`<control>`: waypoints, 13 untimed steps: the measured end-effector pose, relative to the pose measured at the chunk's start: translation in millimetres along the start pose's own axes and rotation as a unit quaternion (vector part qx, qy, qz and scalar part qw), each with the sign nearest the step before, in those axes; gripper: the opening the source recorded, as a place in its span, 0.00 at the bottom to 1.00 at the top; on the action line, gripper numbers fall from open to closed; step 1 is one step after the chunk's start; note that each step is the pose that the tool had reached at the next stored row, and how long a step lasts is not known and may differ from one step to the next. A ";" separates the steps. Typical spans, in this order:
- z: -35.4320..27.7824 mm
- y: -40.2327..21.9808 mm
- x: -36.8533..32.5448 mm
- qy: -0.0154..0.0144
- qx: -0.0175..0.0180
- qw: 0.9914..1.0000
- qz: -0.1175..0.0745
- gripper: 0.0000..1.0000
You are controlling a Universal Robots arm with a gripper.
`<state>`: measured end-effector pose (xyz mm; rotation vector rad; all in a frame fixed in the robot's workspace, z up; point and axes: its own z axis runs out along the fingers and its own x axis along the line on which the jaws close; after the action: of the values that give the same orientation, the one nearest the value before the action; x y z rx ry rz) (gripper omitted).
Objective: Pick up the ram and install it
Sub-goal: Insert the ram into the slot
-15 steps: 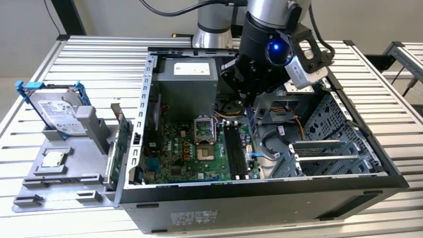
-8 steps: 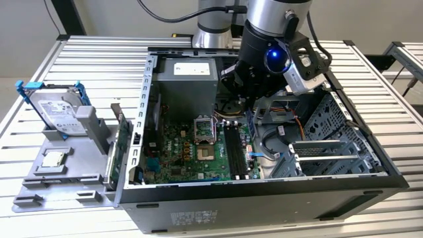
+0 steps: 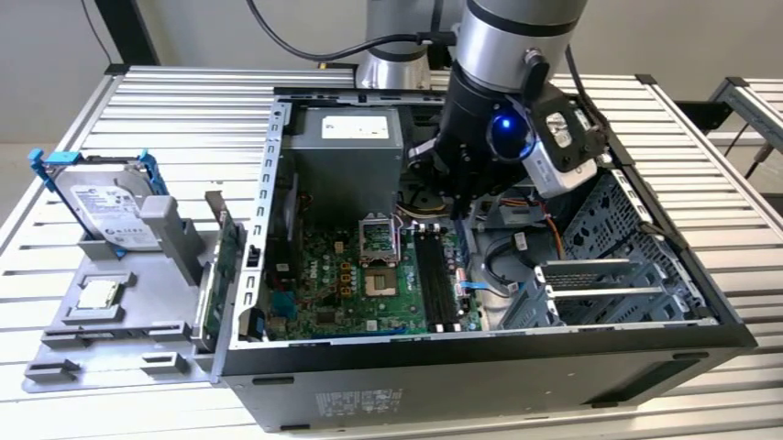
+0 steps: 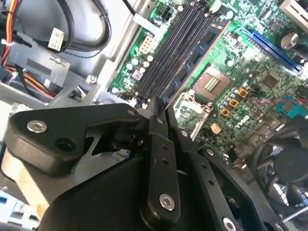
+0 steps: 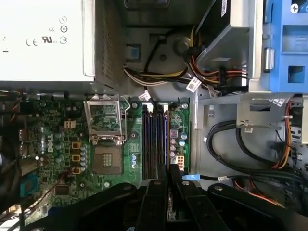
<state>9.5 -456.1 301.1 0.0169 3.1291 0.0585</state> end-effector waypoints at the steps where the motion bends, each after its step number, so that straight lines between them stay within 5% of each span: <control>1: 1.8 -0.9 0.0 0.000 0.000 1.000 0.000 0.00; 13: 23.4 -4.9 -4.7 0.000 0.000 1.000 0.000 0.00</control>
<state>14.4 -460.2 277.6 0.0170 3.1288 0.0583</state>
